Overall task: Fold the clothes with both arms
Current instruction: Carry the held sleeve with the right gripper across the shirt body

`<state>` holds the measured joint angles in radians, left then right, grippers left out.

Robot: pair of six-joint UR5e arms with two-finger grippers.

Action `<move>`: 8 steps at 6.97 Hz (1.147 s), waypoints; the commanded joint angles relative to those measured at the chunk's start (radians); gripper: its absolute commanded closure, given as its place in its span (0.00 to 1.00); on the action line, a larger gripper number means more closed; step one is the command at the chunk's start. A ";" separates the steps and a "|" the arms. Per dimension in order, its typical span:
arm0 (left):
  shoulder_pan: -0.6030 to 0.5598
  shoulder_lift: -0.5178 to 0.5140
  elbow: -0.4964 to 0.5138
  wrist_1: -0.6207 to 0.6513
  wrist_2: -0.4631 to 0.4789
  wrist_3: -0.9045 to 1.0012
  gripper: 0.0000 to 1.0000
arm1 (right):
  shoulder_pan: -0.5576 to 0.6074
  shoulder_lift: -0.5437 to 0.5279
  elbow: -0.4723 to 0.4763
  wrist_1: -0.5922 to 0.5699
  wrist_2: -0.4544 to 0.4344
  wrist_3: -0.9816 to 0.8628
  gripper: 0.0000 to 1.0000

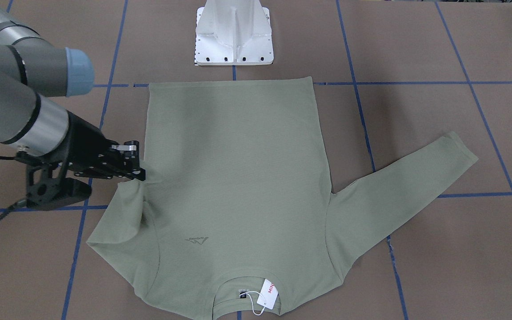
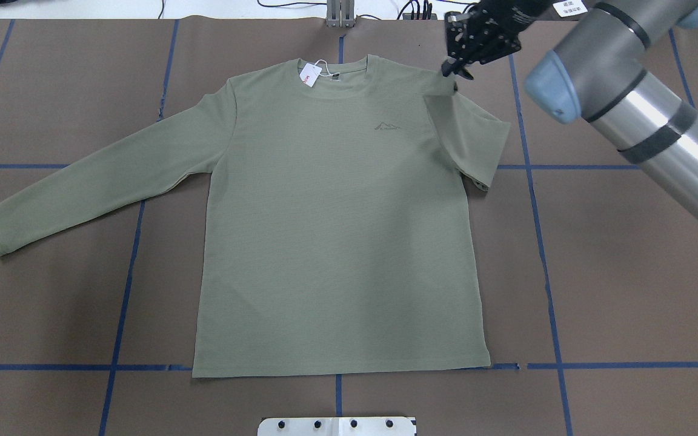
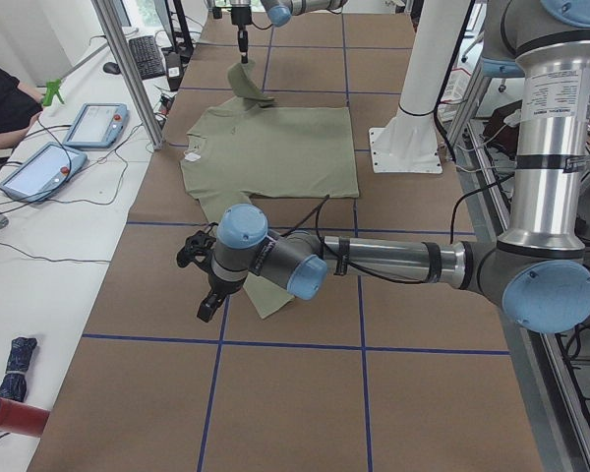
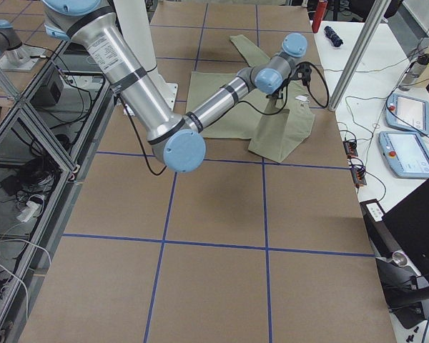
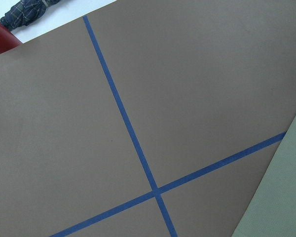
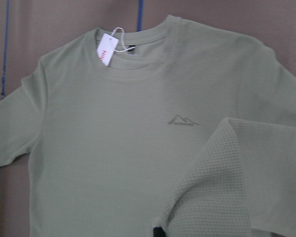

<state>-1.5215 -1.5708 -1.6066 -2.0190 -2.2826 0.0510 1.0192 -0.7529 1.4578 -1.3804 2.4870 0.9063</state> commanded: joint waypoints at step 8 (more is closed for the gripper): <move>0.001 -0.008 0.123 -0.109 0.002 0.000 0.00 | -0.497 0.342 -0.383 0.274 -0.672 0.066 1.00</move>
<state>-1.5215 -1.5743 -1.4924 -2.1215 -2.2816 0.0508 0.5481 -0.4076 1.0834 -1.1611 1.8645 0.9442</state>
